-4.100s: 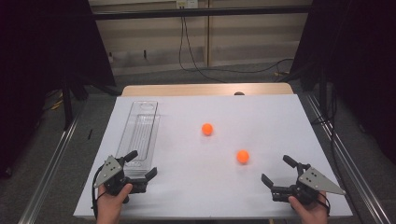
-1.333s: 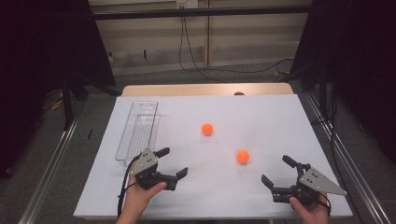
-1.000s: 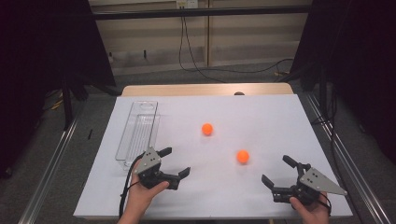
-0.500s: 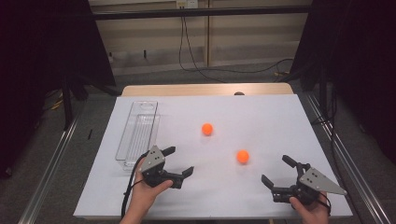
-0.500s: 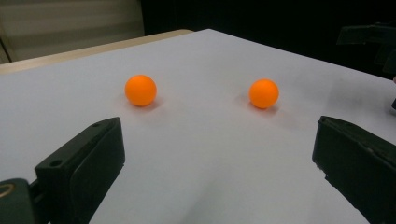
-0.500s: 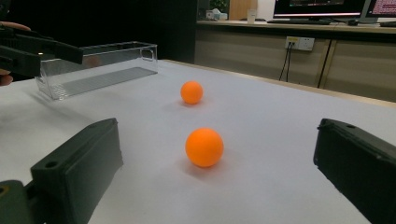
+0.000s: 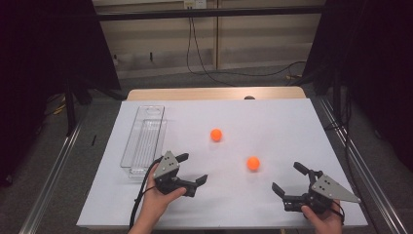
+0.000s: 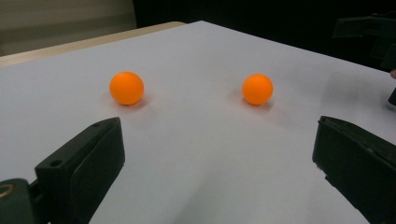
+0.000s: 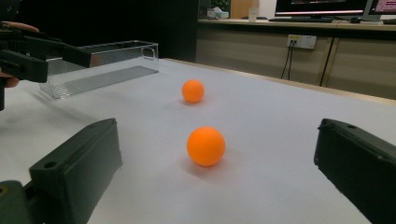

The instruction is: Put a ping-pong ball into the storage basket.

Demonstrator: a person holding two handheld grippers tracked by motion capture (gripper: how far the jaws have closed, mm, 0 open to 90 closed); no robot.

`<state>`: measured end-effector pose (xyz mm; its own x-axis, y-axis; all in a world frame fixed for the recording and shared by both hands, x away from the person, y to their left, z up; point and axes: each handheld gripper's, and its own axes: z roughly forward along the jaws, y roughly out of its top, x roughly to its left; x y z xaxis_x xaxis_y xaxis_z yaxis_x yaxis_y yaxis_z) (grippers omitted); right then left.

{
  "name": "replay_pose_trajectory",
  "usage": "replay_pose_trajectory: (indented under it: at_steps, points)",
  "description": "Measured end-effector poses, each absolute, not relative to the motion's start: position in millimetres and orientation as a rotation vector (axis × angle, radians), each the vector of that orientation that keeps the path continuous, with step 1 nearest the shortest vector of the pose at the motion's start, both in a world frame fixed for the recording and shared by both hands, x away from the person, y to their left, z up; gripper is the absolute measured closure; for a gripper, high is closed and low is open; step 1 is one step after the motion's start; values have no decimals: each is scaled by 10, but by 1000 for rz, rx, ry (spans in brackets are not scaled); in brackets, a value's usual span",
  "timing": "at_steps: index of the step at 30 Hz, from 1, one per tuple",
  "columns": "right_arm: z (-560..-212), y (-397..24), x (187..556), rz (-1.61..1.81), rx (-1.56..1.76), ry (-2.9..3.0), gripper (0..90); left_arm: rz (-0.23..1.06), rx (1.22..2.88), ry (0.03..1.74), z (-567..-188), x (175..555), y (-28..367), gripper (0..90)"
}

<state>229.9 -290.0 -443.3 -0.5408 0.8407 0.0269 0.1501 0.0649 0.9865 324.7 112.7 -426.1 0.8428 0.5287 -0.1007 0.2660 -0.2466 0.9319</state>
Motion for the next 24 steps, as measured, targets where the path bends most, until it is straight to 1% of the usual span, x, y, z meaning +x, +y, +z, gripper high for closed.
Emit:
replay_pose_trajectory:
  at_steps: [8,24]
  points:
    - [-4432,-2908,2298,1523,990,1759,2,253,1824,603,-4257,3302,1036,24]
    - [-4428,-2904,2302,1530,986,1758,3,253,1840,605,-4258,3354,968,23]
